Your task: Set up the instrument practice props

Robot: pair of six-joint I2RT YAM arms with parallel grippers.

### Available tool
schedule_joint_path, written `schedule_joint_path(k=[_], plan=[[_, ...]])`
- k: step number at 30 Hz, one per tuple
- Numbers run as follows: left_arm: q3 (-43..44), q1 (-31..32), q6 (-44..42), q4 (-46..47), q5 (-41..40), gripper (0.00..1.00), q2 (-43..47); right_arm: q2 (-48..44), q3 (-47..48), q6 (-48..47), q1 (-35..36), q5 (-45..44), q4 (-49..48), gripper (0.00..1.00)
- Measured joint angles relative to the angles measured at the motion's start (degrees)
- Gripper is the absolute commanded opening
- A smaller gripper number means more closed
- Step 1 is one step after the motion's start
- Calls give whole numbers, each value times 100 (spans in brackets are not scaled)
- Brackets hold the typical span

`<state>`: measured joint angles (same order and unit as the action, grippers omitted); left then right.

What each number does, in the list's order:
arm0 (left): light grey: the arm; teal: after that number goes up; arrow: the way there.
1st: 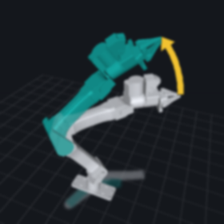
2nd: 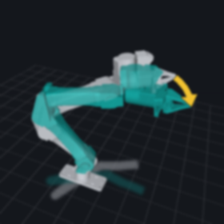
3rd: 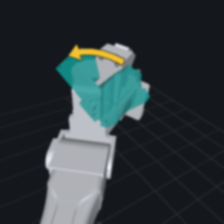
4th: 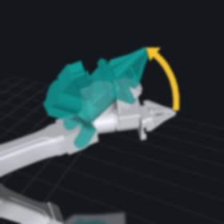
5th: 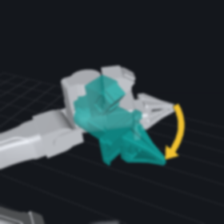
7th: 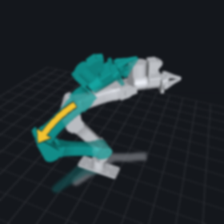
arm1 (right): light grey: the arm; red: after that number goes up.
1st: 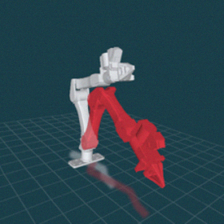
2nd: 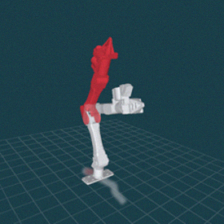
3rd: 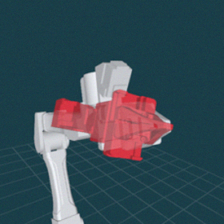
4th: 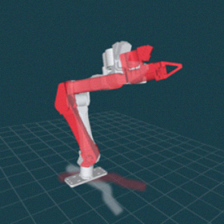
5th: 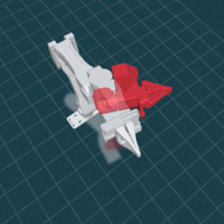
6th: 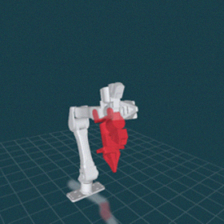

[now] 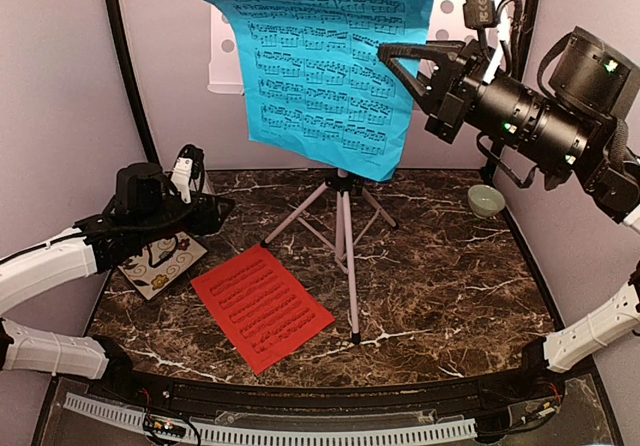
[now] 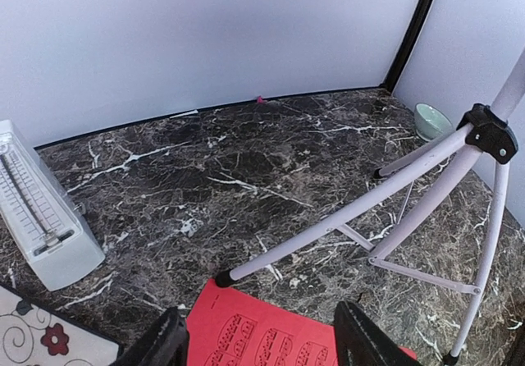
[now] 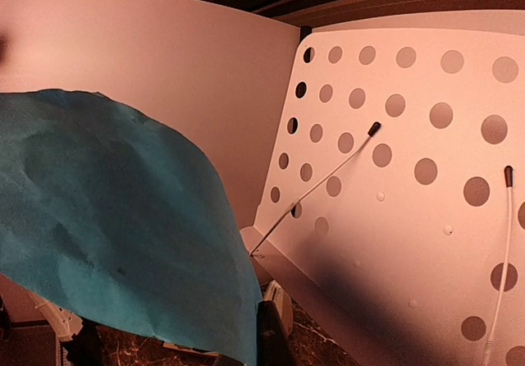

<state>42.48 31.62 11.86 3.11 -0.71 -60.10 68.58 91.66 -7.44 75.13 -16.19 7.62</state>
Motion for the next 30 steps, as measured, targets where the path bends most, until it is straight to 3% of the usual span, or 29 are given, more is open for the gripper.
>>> schedule_joint_path(k=[10,19,30], plan=[[1497,-962,24,-938,236,62,63,2,111,129,-612,323,7,0],[2962,-970,-671,-1259,483,61,457,0,485,195,-732,247,13,0],[4260,-946,-1685,-1506,1497,60,-46,122,1014,168,-743,-640,-33,0]])
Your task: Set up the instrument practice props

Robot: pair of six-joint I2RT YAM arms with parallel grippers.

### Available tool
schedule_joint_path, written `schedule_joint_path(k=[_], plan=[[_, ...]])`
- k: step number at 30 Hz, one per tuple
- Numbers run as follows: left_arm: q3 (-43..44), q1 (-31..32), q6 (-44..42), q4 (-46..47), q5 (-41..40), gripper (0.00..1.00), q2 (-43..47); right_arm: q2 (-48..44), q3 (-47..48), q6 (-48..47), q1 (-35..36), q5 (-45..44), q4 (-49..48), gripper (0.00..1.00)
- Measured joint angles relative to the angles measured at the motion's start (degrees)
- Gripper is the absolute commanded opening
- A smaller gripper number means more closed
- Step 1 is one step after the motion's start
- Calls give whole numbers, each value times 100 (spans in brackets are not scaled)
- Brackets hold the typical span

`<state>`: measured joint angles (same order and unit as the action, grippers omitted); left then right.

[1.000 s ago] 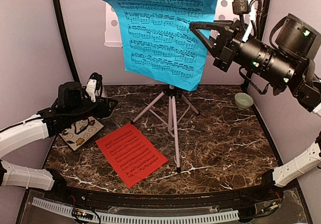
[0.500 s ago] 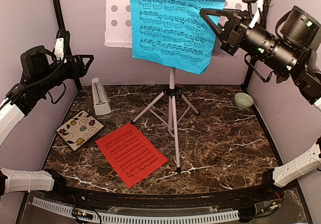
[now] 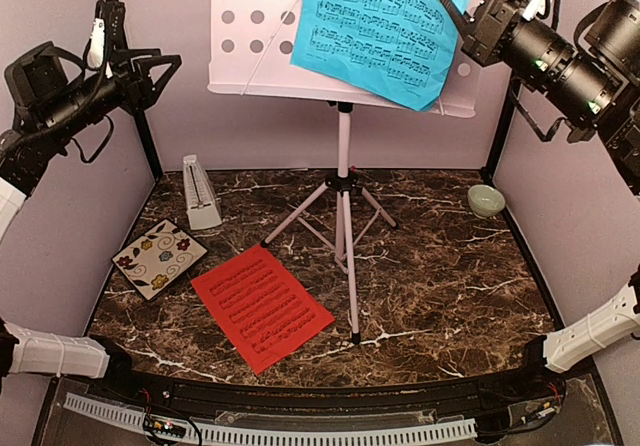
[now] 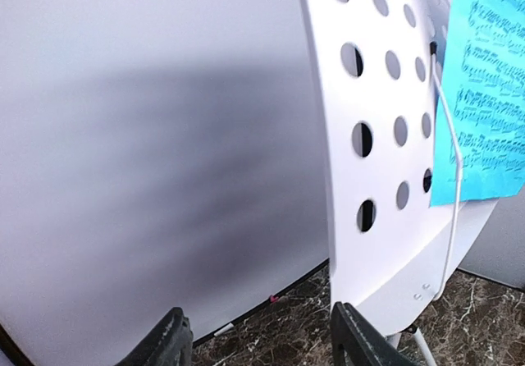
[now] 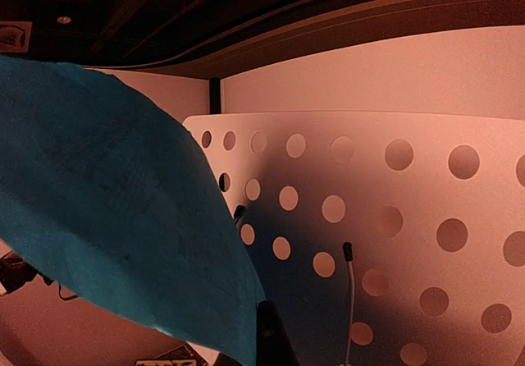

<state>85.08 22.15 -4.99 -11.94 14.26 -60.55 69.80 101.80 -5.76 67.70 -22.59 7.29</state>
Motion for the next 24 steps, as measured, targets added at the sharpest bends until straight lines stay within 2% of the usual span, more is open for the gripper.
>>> schedule_joint_path(k=[4,11,18,24], plan=[[632,393,-308,-85,227,59,-339,138,52,-4,-7,-142,4,0],[710,1412,-833,-197,229,59,-656,417,155,-87,-13,-404,7,0],[855,2275,-1239,-192,-243,58,-1082,404,153,-105,-15,-713,-26,0],[1187,2577,-1530,-131,-855,55,-1390,249,120,-111,-17,-920,-131,0]])
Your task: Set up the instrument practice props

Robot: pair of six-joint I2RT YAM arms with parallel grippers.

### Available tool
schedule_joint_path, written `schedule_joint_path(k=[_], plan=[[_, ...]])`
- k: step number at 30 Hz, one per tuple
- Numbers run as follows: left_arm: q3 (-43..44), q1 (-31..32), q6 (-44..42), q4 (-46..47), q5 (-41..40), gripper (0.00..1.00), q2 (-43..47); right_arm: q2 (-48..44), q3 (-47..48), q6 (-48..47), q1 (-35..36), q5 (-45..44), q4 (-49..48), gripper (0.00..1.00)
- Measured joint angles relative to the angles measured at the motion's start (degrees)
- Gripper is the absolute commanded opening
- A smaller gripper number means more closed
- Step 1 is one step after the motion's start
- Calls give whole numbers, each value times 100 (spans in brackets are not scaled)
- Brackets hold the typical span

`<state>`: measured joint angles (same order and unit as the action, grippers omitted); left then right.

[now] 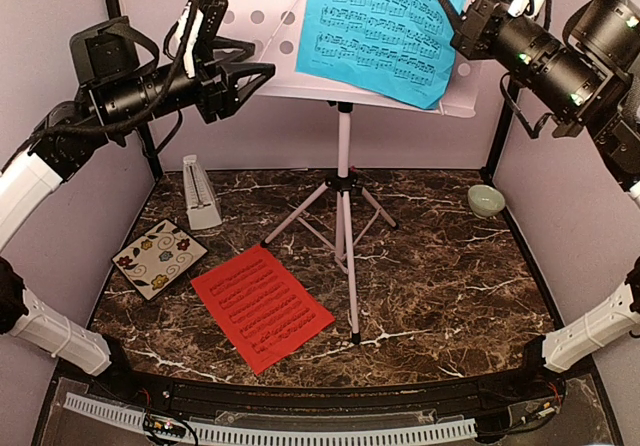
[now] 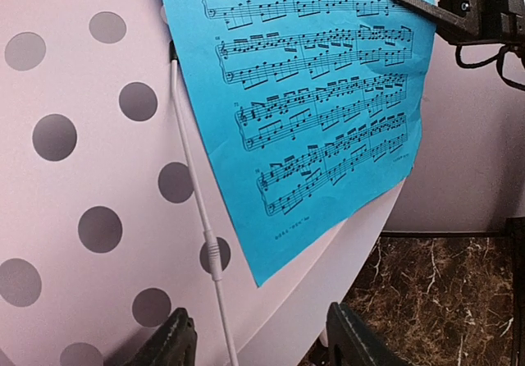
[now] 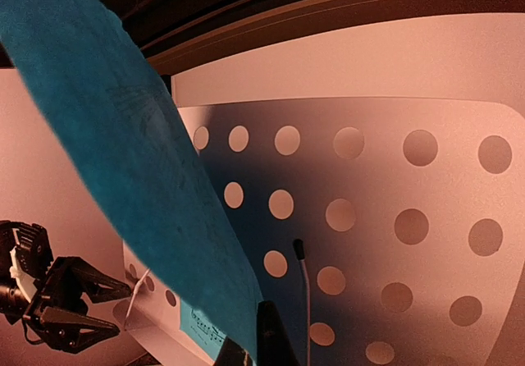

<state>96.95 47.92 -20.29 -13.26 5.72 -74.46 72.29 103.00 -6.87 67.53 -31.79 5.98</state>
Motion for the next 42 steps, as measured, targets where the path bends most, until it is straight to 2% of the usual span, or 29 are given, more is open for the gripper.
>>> schedule_joint_path(k=[5,13,27,33,37,42], plan=[[197,26,-66,76,-308,53,-114,-11,0,-17,0,-66,2,0],[1071,109,-90,68,-525,46,-726,-13,-7,-35,0,-151,-11,0],[1637,442,-164,26,-968,34,-1257,-98,-221,-85,0,-275,-175,0],[2015,509,-188,35,-1121,21,-1497,-179,-339,-125,0,-275,-286,0],[2031,514,-203,37,-1241,15,-1537,-179,-407,-166,0,-275,-352,0],[2022,520,-199,127,-1355,2,-1543,-177,-448,-254,0,-286,-466,0]])
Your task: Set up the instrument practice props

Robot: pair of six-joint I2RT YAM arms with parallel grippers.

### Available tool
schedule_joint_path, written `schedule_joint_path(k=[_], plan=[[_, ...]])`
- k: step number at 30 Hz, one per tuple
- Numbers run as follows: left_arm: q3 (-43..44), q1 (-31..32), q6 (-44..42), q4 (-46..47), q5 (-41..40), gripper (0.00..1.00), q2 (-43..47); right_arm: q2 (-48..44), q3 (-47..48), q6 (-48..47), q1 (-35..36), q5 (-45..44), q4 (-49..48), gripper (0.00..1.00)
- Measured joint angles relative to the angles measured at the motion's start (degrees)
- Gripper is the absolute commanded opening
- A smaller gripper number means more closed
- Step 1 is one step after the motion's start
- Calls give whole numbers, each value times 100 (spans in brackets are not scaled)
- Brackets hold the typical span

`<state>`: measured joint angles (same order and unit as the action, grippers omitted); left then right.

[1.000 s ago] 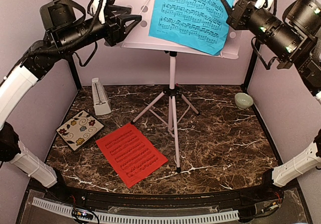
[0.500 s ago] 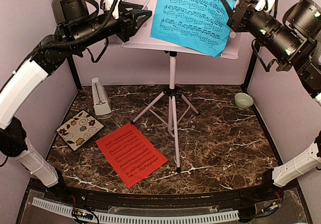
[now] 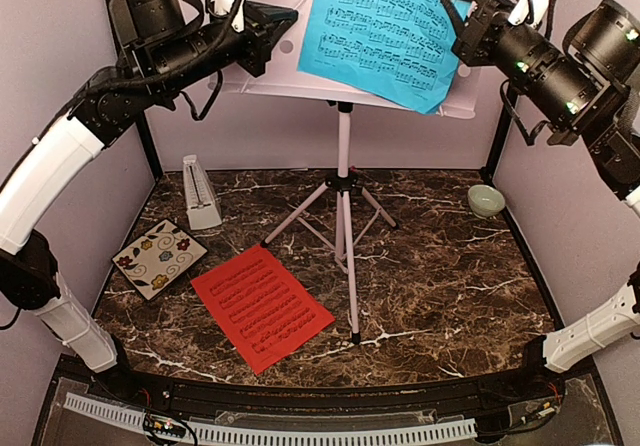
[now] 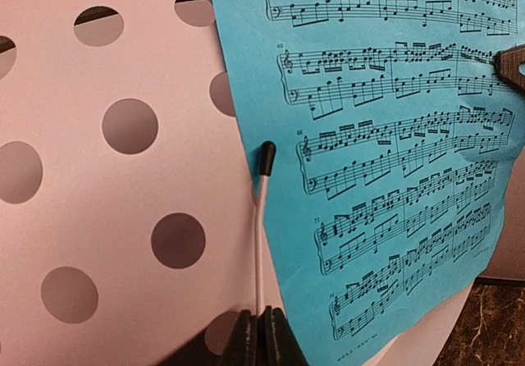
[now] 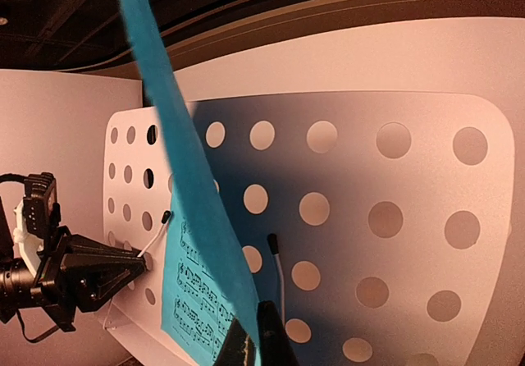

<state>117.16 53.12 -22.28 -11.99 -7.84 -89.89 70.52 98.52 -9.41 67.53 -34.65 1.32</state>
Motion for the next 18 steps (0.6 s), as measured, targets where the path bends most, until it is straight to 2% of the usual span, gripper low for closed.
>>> schedule_joint_path(k=[1,10,18], plan=[[-22,2,0,33,-13,0,0,2,-2,-22,0,-13,-28,0],[-986,4,-63,1080,94,0,391,35,-98,-203,0,-188,-400,0],[-1434,4,-197,1652,319,0,527,251,-59,-339,-7,-114,-621,0]])
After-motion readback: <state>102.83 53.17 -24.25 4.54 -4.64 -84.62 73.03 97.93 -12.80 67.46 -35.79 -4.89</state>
